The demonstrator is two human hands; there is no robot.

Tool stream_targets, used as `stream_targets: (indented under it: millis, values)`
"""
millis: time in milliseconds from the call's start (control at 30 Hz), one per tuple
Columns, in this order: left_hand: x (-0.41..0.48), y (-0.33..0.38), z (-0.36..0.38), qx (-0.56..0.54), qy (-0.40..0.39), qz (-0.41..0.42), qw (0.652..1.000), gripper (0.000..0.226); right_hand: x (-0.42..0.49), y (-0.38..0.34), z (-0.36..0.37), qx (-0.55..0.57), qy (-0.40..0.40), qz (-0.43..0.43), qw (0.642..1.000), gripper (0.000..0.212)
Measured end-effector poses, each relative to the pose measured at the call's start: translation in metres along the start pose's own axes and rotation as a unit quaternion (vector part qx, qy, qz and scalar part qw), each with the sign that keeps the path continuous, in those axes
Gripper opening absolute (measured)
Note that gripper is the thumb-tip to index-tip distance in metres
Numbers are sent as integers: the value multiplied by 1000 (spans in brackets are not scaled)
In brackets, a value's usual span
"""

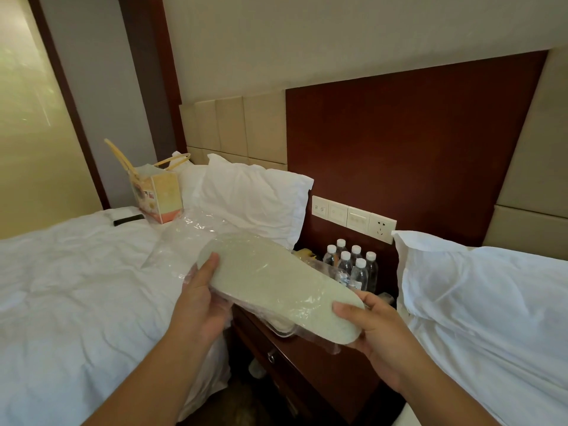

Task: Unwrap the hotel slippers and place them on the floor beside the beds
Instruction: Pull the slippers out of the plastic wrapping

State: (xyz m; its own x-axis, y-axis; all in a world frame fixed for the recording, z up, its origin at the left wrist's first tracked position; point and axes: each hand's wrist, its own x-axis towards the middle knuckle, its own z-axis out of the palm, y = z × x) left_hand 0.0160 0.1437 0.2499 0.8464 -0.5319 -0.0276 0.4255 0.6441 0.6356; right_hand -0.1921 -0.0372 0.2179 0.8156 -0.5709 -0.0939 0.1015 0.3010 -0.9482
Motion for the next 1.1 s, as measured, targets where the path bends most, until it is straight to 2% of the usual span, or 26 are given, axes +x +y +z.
stream_targets:
  millis: [167,267,400,533,667,800,867,1000,1100]
  values:
    - [-4,-3,3,22,1,-15,1000,50,-3,-4,4,-64,-52,33,996,62]
    - [-6,-3,6,29,7,-29,999,48,-3,-9,3,-73,-53,26,996,64]
    - [-5,3,7,60,36,-35,997,44,-3,-14,-7,-75,-61,17,995,56]
    - [-3,15,1,33,64,-23,997,41,-4,-14,-18,-79,-60,11,995,49]
    - [-8,11,-4,15,49,-55,997,57,-4,-10,-21,-71,-60,10,996,51]
    - [-19,-15,-4,41,-2,-101,994,58,-2,-6,-20,-68,-58,10,996,54]
    - [-19,-23,-2,63,1,-106,992,59,-1,-6,-21,-69,-58,12,996,54]
    - [-12,-16,1,71,35,-64,995,40,-3,-6,-29,-68,-62,21,996,47]
    - [-10,-11,2,77,31,-49,995,28,-5,-6,-35,-105,-70,46,991,55]
